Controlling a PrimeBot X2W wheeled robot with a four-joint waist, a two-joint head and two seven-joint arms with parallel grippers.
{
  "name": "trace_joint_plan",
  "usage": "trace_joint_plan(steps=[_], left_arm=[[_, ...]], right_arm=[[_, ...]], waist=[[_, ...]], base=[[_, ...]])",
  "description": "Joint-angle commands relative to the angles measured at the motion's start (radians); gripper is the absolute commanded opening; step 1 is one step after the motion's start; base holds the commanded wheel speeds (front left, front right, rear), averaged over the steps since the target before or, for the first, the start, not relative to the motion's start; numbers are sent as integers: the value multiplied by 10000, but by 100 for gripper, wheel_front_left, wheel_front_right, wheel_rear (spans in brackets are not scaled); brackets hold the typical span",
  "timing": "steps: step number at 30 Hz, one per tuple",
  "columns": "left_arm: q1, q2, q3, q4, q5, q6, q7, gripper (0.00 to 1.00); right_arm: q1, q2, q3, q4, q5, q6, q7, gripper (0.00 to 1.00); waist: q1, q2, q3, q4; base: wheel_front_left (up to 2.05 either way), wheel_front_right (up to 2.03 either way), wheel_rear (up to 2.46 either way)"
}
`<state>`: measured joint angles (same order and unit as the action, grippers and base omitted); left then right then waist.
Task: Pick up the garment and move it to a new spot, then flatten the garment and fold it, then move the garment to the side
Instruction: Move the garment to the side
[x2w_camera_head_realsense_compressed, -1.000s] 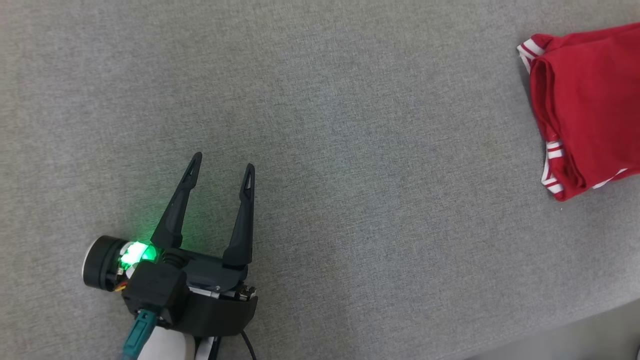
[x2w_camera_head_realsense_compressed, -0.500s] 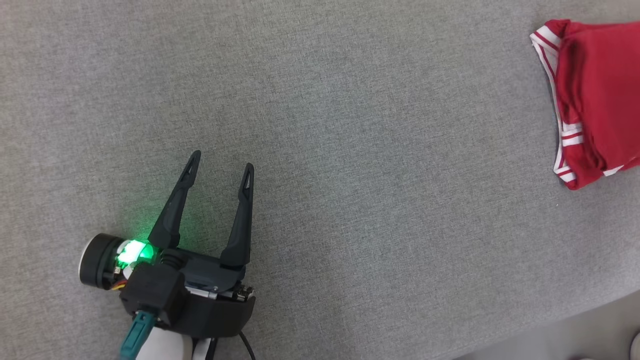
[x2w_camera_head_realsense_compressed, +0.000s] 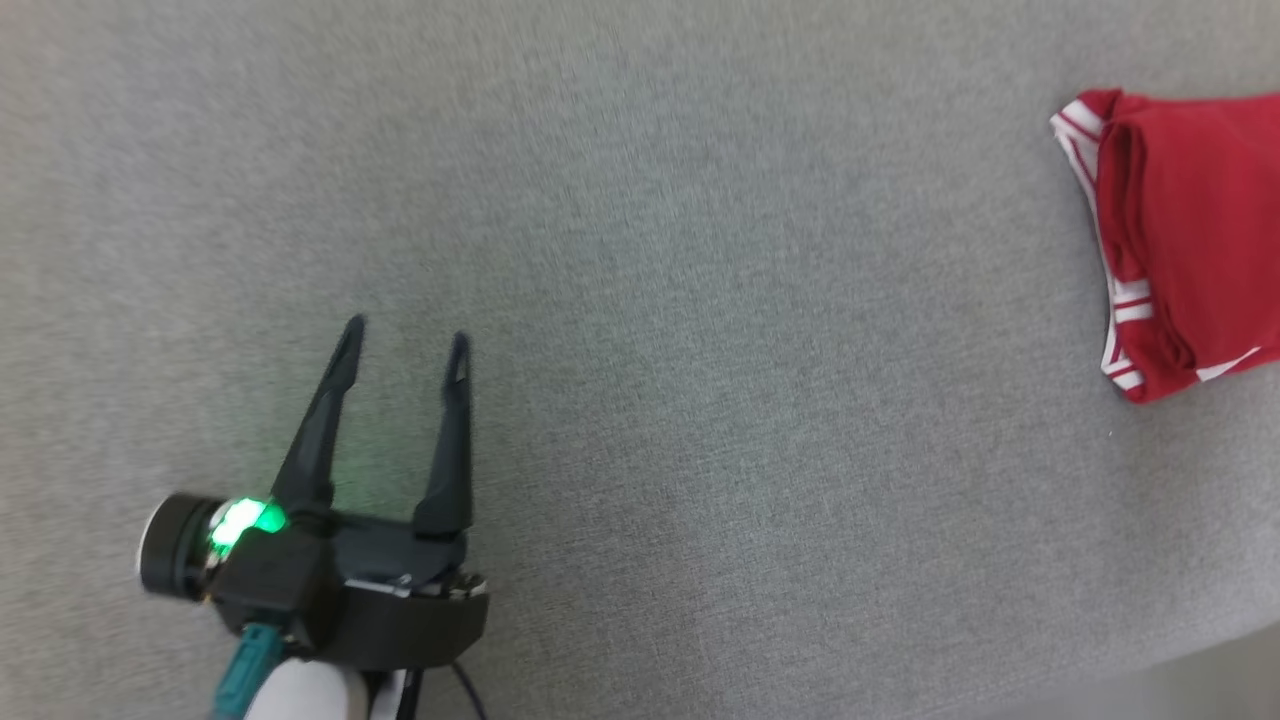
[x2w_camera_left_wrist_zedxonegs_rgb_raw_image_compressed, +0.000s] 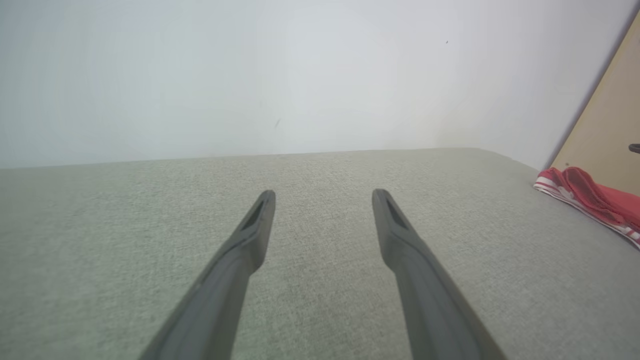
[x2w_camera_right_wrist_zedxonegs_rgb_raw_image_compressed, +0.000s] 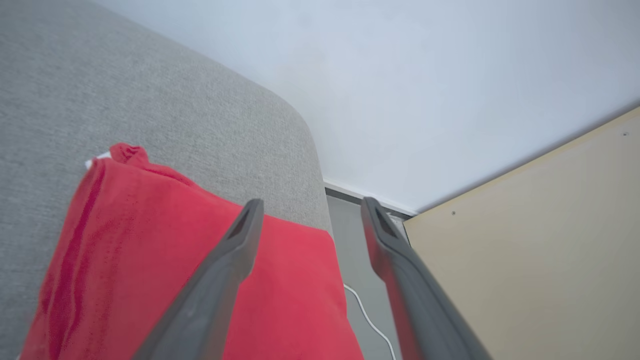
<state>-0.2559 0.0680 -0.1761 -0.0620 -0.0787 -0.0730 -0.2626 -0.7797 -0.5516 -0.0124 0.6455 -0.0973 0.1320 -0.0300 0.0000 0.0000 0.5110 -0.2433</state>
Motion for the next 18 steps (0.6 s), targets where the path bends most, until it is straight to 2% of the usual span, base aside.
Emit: trace_joint_plan(steps=[1,6,11,18], left_arm=[[313,-31,173,44,-121,124,-27,100],[1066,-84,819,158,-422,490,-27,100],[1852,-140,1391,153,-752,862,-27,100],[2780,-160,1620,434,-1092,794,-27,100]], right_arm=[[350,51,215,-222,313,-30,-250,100],[1293,175,696,-1028,1003,-30,-500,100],[2442,267,611,-2096,1499,-30,-381,100],[4302,1036,318,-3709,1771,-30,-275,100]], waist=[[0,0,-766,326],[0,0,-2045,595],[0,0,-3102,915],[0,0,-4164,1249]], base=[[0,0,0],[0,0,0],[0,0,0],[0,0,0]])
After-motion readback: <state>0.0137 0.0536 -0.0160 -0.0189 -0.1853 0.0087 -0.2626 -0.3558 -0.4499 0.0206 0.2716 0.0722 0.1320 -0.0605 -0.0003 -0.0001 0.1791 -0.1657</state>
